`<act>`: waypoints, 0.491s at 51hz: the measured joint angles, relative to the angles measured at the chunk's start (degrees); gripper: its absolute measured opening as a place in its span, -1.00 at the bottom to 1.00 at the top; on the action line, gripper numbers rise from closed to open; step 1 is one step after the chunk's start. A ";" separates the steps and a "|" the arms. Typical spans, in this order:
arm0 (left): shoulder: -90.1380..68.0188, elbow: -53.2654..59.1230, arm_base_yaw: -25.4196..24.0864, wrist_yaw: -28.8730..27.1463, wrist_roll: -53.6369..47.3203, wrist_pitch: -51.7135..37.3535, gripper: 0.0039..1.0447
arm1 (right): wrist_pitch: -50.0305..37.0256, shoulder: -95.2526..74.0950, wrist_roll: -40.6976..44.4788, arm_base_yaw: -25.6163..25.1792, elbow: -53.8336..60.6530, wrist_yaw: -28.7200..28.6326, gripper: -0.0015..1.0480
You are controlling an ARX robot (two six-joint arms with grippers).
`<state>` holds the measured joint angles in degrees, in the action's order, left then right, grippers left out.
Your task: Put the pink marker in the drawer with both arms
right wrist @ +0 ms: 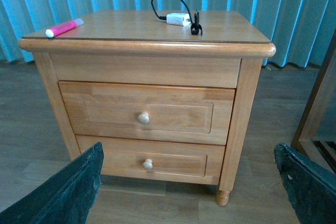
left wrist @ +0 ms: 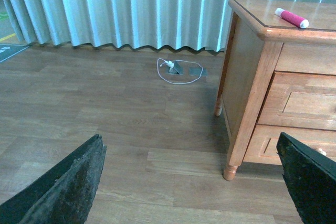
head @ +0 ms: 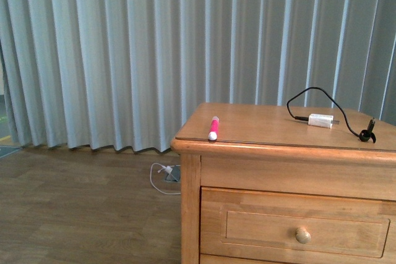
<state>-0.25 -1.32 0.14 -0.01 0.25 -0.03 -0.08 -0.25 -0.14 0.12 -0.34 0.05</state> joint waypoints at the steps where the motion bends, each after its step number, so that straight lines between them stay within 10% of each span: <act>1: 0.00 0.00 0.00 0.00 0.00 0.00 0.89 | 0.00 0.00 0.00 0.00 0.00 0.02 0.84; 25: 0.00 0.00 0.00 0.00 0.00 0.00 0.89 | 0.00 0.00 0.00 0.00 0.00 0.02 0.84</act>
<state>-0.25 -1.32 0.14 -0.01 0.25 -0.03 -0.08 -0.25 -0.14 0.12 -0.34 0.08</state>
